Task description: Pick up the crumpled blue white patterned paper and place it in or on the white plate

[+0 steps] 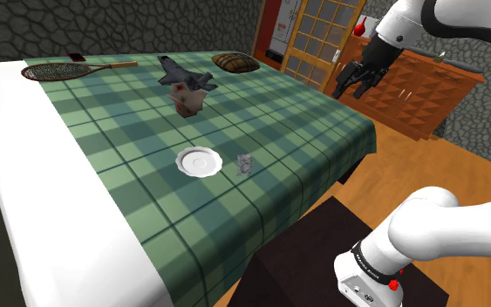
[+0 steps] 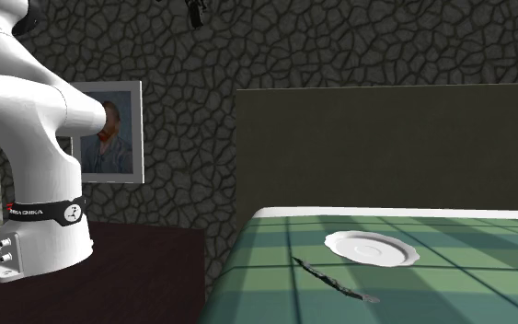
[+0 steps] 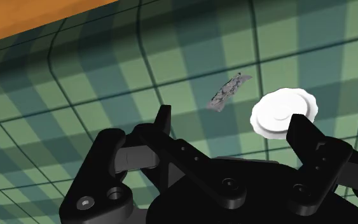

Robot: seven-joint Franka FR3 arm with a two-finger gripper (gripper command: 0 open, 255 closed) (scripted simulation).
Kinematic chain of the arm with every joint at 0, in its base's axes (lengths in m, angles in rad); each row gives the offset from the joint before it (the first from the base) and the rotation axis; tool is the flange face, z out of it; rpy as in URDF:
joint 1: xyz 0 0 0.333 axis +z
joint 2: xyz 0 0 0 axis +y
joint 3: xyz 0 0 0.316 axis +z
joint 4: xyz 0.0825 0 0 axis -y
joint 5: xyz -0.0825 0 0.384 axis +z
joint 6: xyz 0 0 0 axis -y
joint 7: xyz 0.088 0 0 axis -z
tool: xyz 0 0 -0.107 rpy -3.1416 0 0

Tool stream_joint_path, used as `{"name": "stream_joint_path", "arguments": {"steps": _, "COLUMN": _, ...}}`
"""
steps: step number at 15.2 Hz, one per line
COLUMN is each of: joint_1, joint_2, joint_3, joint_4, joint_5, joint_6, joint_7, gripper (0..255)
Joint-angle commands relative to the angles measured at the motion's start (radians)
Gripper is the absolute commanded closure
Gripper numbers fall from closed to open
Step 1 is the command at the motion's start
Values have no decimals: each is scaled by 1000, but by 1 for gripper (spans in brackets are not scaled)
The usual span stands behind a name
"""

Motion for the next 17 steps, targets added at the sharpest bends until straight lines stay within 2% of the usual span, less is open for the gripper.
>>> {"name": "stream_joint_path", "arguments": {"steps": 1, "joint_1": 0, "joint_2": 0, "joint_3": 0, "joint_4": 0, "joint_5": 0, "joint_6": 0, "joint_7": 0, "gripper": 0}}
{"name": "stream_joint_path", "arguments": {"steps": 9, "joint_1": -25, "joint_2": 226, "joint_3": 82, "joint_4": -35, "joint_5": 22, "joint_6": 168, "joint_7": 175, "gripper": 0}}
{"name": "stream_joint_path", "arguments": {"steps": 17, "joint_1": -48, "joint_2": 506, "joint_3": 144, "joint_4": 6, "joint_5": 19, "joint_6": 310, "joint_7": 348, "gripper": 0}}
